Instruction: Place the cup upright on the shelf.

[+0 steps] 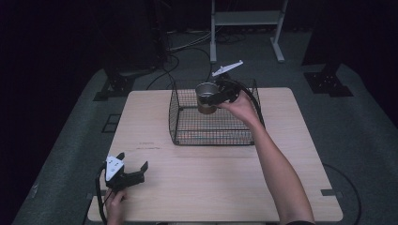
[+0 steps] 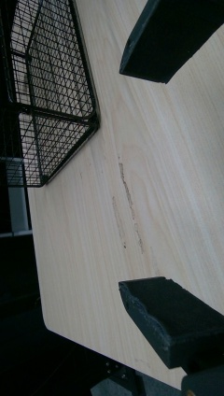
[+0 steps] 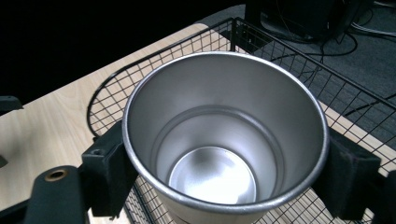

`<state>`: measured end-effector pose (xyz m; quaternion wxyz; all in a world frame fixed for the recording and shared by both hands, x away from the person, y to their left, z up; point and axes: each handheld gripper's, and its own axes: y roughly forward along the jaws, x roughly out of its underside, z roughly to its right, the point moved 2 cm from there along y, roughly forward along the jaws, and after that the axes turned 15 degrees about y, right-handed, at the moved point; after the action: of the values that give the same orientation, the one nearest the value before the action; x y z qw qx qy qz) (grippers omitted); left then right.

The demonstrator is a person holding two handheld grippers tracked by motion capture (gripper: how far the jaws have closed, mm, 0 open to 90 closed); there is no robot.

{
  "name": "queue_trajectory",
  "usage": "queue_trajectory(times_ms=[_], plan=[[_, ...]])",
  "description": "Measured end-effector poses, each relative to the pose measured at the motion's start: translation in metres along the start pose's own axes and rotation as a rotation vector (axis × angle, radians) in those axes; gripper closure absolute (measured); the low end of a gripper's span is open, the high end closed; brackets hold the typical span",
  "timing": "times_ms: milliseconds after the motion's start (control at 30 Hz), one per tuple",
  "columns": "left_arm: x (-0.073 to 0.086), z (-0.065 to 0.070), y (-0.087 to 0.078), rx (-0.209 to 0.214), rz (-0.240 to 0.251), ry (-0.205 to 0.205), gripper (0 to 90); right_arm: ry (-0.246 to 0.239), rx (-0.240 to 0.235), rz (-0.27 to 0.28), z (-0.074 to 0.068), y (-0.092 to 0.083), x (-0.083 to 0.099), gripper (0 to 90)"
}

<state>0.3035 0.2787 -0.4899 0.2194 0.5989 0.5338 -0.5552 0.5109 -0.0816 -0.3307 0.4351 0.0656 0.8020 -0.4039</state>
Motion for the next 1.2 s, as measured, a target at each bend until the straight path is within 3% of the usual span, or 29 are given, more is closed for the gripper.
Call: queue_trajectory(times_ms=[600, 967, 1200], plan=[[0.000, 0.000, 0.000, 0.000, 0.003, -0.006, 0.0, 0.038, 0.049, -0.056, 0.028, 0.028, 0.019, 17.8], [0.000, 0.000, 0.000, 0.002, 0.005, -0.007, 0.0, 0.063, 0.054, -0.082, 0.036, 0.041, 0.030, 17.8], [0.000, 0.000, 0.000, 0.002, 0.006, -0.008, 0.0, 0.053, 0.081, -0.129, 0.038, 0.050, 0.037, 17.8]])
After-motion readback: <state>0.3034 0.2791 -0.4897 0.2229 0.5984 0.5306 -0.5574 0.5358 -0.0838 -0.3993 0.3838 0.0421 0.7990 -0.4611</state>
